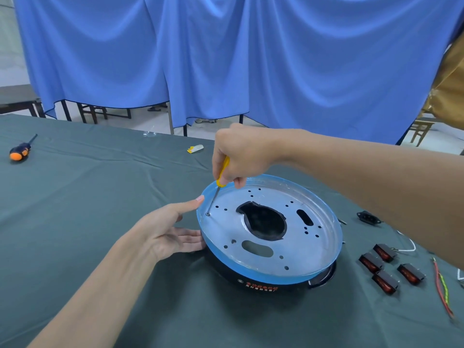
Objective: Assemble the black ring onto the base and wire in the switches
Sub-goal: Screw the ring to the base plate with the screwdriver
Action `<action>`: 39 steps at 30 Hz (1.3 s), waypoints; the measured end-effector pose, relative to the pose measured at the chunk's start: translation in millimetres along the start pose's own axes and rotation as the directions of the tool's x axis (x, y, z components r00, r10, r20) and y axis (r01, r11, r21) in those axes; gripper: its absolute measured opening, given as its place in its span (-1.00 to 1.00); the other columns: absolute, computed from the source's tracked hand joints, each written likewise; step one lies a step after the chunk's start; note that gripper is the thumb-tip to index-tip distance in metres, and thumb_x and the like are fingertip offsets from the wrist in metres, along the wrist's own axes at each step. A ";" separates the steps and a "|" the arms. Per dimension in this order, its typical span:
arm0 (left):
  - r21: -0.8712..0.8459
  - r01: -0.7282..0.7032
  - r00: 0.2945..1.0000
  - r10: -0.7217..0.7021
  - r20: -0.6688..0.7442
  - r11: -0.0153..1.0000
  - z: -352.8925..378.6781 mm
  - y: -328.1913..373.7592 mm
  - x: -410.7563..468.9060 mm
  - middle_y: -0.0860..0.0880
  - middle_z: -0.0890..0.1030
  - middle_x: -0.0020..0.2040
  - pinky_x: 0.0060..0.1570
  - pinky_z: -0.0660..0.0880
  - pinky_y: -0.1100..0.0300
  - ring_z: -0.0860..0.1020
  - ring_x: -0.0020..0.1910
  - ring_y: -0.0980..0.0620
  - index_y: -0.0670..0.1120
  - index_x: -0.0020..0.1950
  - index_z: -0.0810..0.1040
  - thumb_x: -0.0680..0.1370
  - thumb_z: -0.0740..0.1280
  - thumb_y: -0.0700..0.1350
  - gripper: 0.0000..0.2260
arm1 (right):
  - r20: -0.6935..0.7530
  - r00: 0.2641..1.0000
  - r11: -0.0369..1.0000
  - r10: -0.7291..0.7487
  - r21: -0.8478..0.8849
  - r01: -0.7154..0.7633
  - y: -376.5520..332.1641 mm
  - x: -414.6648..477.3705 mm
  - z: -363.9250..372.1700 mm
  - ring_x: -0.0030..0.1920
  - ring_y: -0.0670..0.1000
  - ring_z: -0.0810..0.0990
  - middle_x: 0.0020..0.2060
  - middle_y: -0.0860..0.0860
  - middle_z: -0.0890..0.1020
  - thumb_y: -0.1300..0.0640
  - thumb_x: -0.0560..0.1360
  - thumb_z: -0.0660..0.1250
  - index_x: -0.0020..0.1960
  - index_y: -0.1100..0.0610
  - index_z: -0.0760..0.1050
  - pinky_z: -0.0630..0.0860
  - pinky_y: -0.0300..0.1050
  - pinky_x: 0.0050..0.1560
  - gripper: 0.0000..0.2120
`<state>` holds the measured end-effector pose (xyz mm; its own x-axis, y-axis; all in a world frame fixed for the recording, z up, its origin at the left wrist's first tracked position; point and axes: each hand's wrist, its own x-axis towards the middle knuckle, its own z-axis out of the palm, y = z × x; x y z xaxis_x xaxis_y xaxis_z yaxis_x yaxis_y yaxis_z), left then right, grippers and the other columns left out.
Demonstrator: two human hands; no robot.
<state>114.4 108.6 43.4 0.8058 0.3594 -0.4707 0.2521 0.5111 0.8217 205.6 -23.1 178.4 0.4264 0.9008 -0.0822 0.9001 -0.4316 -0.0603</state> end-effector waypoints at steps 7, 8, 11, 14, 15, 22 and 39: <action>-0.010 0.016 1.000 -0.016 0.008 1.000 0.5 -0.9 1.1 -0.44 0.53 -0.09 -0.37 0.61 -0.14 0.66 -0.20 -0.40 -0.08 0.55 0.09 0.02 0.61 -0.16 0.18 | 0.065 0.973 0.949 0.222 0.216 -0.231 -18.6 14.7 1.4 -0.62 -0.15 0.51 -0.59 -0.04 0.58 0.24 0.56 0.22 -0.29 0.22 0.46 0.53 -0.27 -0.37 -0.76; -0.009 0.017 1.000 -0.017 0.008 1.000 0.8 -1.5 1.0 -0.44 0.52 -0.08 -0.35 0.61 -0.12 0.66 -0.19 -0.39 -0.08 0.55 0.09 0.04 0.61 -0.14 0.16 | 0.071 0.958 0.910 0.278 0.299 -0.287 -16.7 14.8 2.6 -0.64 -0.12 0.51 -0.57 0.01 0.58 0.27 0.58 0.20 -0.28 0.22 0.42 0.46 -0.34 -0.49 -0.74; 0.025 0.016 1.000 -0.016 -0.012 1.000 2.1 -3.8 2.7 -0.44 0.54 -0.03 -0.33 0.61 -0.06 0.67 -0.21 -0.35 -0.11 0.45 0.20 0.17 0.62 -0.11 -0.05 | 0.125 0.923 0.797 0.364 0.470 -0.378 -8.6 8.5 8.3 -0.63 -0.07 0.50 -0.45 0.12 0.58 0.28 0.61 0.17 -0.23 0.27 0.42 0.45 -0.32 -0.57 -0.75; 0.080 0.015 0.998 -0.009 -0.067 0.997 5.5 -4.6 5.8 -0.39 0.59 -0.06 -0.41 0.60 0.01 0.67 -0.35 -0.27 -0.14 0.16 0.37 0.36 0.52 -0.10 -0.52 | 0.142 0.913 0.730 0.384 0.559 -0.394 2.1 -5.4 16.9 -0.63 -0.06 0.49 -0.55 0.09 0.59 0.22 0.61 0.21 -0.18 0.30 0.45 0.44 -0.33 -0.57 -0.77; 0.101 0.008 0.997 -0.001 -0.075 0.995 7.6 -4.7 6.6 -0.34 0.60 -0.09 -0.40 0.60 0.02 0.66 -0.39 -0.24 -0.12 0.07 0.40 0.37 0.47 -0.11 -0.63 | 0.122 0.906 0.699 0.405 0.597 -0.393 7.9 -10.2 19.5 -0.60 -0.05 0.50 -0.54 0.09 0.60 0.20 0.60 0.23 -0.15 0.32 0.47 0.43 -0.33 -0.57 -0.78; 0.311 -0.019 0.989 0.063 -0.132 0.950 24.7 -6.0 13.6 -0.19 0.53 -0.18 -0.44 0.54 0.13 0.50 -0.43 -0.10 -0.12 0.07 0.45 0.46 0.31 -0.20 -0.80 | -0.046 0.800 0.506 0.599 0.795 -0.333 46.8 -43.8 44.5 -0.49 -0.04 0.58 -0.35 0.14 0.69 0.14 0.55 0.29 -0.16 0.26 0.58 0.43 -0.29 -0.50 -0.79; 0.336 -0.289 0.874 0.390 -0.289 0.896 34.1 17.2 5.9 -0.20 0.45 -0.03 -0.40 0.39 0.18 0.42 -0.21 -0.12 -0.28 0.06 0.36 0.49 0.22 -0.33 -0.85 | -0.080 0.712 0.115 0.698 0.993 -0.002 57.3 -76.5 65.5 -0.49 -0.03 0.51 -0.32 0.15 0.67 0.15 0.55 0.33 -0.08 0.28 0.60 0.45 -0.24 -0.44 -0.82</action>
<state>141.8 92.9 65.7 0.6477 0.7394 -0.1835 0.1733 0.0916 0.9806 218.6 -119.9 116.1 0.9389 0.3435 -0.0211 0.0139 -0.0991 -0.9950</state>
